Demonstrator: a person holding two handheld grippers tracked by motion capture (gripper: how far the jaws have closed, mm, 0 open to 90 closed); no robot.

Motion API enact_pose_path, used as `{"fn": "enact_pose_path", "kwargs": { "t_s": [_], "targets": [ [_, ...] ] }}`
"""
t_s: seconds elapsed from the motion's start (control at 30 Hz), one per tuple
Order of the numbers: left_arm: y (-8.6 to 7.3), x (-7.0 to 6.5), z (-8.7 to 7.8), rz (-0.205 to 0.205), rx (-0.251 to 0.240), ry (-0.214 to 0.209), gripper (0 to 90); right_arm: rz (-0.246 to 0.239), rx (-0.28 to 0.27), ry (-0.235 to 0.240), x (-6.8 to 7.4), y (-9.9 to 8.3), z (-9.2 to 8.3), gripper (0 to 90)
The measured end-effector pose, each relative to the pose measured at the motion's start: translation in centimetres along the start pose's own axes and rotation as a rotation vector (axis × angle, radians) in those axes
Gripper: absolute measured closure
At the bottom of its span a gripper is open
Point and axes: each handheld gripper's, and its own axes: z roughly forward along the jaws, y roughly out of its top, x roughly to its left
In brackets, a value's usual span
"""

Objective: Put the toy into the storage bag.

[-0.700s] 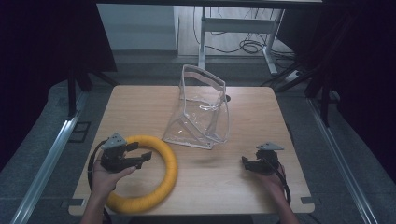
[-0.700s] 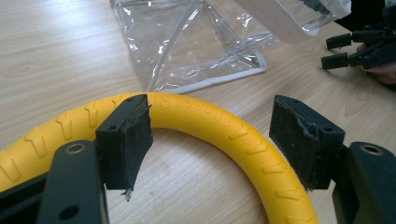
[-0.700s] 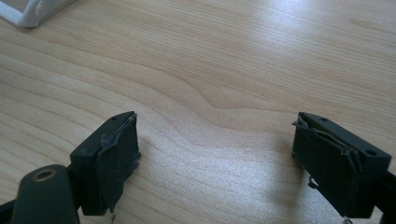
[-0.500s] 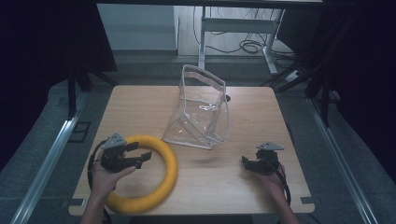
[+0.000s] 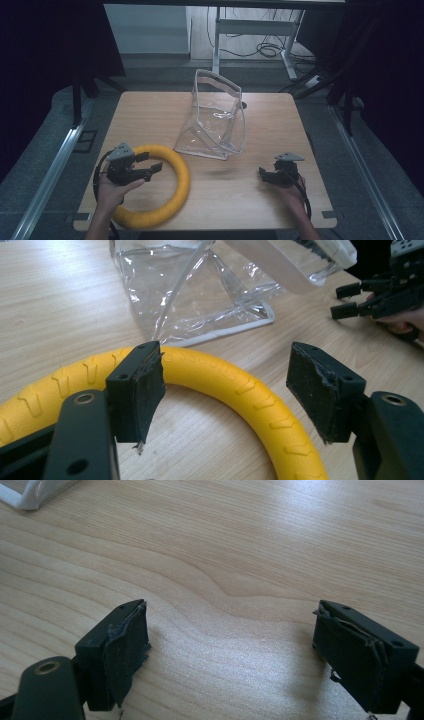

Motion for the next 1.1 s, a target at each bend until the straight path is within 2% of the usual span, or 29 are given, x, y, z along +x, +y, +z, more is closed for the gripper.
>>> {"fn": "enact_pose_path", "kwargs": {
  "t_s": [0.07,0.17,0.27,0.37,0.4,0.47,0.5,0.53,0.7,0.73,0.87,0.9,1.1],
  "targets": [
    [0.0,0.0,-0.2,-0.003,-0.004,-0.015,31.5,0.000,-0.001,0.001,0.0,0.0,0.0,14.5],
    [0.1,-0.4,-0.7,-0.007,-0.023,-0.064,31.6,-0.001,0.000,0.000,0.0,0.0,0.0,14.5],
    [0.5,-0.8,-1.3,0.016,-0.024,-0.073,32.0,-0.002,0.000,0.000,0.0,0.0,0.0,14.5],
    [0.7,-0.9,-1.6,0.021,-0.025,-0.086,32.8,-0.001,0.000,0.000,0.0,0.0,0.0,14.6],
    [0.6,-1.0,-1.8,0.030,0.000,-0.095,32.8,-0.002,0.000,0.000,0.0,0.0,0.0,14.6],
    [0.4,-1.0,-1.9,0.043,0.036,-0.081,32.9,-0.001,0.000,0.001,0.0,0.0,0.0,14.6],
    [0.4,-1.0,-1.9,0.043,0.036,-0.081,33.0,-0.001,0.000,0.001,0.0,0.0,0.0,14.6],
    [0.3,-1.0,-2.1,0.061,0.074,-0.059,33.1,-0.002,0.000,0.001,0.0,0.0,0.0,14.6],
    [-0.1,-1.2,-2.4,0.083,0.116,-0.058,33.2,-0.001,0.000,0.001,0.0,0.0,0.0,14.6],
    [-0.3,-1.3,-2.2,0.095,0.140,-0.057,33.1,-0.001,0.000,0.001,0.0,0.0,0.0,14.6],
    [-0.7,-1.6,-1.9,0.116,0.177,-0.065,33.1,0.002,-0.003,0.000,0.0,0.0,0.0,15.4],
    [-0.9,-1.9,-1.6,0.128,0.204,-0.076,33.1,0.003,-0.003,-0.002,0.0,0.0,0.0,15.9],
    [-1.7,-2.5,-0.9,0.164,0.290,-0.109,33.1,0.008,-0.005,-0.007,-0.1,0.0,0.0,17.1]
  ]
}}
